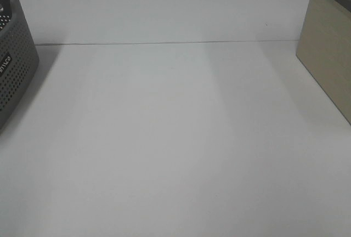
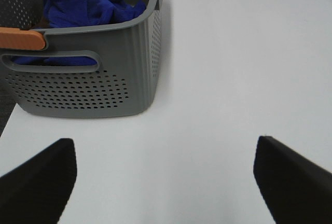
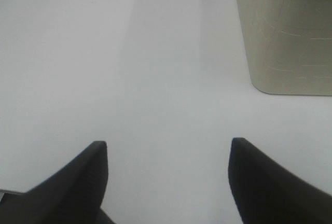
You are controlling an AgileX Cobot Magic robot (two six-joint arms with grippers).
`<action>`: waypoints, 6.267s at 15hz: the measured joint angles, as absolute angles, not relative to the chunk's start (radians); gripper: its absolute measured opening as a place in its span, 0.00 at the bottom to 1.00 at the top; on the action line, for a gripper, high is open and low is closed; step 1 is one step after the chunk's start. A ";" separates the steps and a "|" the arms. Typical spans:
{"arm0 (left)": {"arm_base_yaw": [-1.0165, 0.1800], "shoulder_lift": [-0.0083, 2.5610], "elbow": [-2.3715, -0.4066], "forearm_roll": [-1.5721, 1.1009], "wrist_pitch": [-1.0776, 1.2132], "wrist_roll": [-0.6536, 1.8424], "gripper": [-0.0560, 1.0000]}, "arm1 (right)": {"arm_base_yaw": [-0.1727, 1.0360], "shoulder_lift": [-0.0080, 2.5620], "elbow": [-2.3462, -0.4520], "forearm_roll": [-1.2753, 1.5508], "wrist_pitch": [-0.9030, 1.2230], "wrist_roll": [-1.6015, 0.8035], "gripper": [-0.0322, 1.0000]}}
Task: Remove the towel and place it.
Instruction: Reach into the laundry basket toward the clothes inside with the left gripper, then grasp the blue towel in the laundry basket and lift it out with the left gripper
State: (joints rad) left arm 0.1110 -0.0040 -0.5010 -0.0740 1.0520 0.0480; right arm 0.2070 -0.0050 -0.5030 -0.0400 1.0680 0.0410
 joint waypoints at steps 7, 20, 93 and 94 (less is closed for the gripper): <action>0.111 -0.004 -0.501 -0.074 1.052 0.048 0.85 | 0.207 -0.005 -0.503 -0.040 1.068 0.041 0.67; 0.111 -0.004 -0.501 -0.075 1.052 0.048 0.85 | 0.207 -0.005 -0.503 -0.040 1.068 0.041 0.67; 0.378 1.951 -1.426 -0.255 0.658 0.185 0.06 | 0.207 -0.005 -0.503 -0.040 1.068 0.041 0.67; 0.378 1.936 -1.426 -0.266 0.667 0.185 0.05 | 0.207 -0.005 -0.503 -0.040 1.068 0.041 0.67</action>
State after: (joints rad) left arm 0.3780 1.9360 -1.4260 -0.2660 0.6670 0.1850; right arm 0.2070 -0.0050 -0.5030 -0.0400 1.0680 0.0410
